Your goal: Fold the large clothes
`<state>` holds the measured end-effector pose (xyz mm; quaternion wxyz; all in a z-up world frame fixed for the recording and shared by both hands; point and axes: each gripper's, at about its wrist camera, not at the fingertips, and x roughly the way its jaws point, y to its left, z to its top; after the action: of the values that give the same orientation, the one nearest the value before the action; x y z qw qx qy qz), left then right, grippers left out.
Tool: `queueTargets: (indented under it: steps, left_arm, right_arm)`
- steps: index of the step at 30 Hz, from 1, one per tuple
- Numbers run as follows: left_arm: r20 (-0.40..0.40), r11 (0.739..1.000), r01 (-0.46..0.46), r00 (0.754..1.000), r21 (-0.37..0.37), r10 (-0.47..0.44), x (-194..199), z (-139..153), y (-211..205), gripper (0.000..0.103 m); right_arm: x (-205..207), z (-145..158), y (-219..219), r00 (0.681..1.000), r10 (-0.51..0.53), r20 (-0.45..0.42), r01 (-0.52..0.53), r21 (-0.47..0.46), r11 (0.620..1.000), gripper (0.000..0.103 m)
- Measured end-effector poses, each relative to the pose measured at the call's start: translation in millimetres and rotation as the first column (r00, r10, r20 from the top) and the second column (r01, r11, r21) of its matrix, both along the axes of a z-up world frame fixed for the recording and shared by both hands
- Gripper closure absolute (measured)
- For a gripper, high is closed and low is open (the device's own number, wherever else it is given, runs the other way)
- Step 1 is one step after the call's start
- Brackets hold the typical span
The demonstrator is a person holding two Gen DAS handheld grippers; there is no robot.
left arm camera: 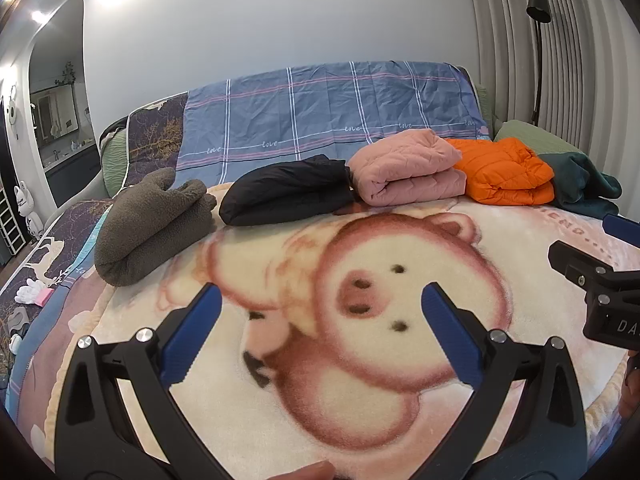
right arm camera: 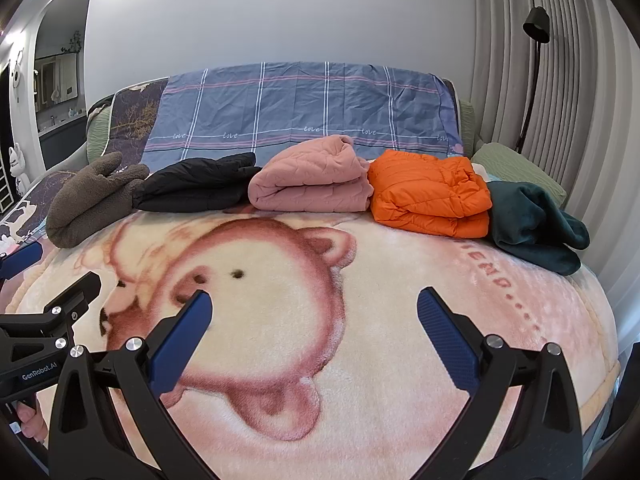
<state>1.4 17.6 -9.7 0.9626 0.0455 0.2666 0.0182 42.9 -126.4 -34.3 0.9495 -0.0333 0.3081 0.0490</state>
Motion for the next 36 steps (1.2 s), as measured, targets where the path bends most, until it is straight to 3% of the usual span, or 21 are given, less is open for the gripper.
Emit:
queueTargets:
  steps: [36]
  left_arm:
    - [-0.007,1.0,-0.021,1.0,-0.005,0.021,-1.7,2.3,0.3,0.002]
  right_arm:
    - [-6.3,3.8,-0.2,1.0,-0.01,0.005,0.01,0.005,1.0,0.001]
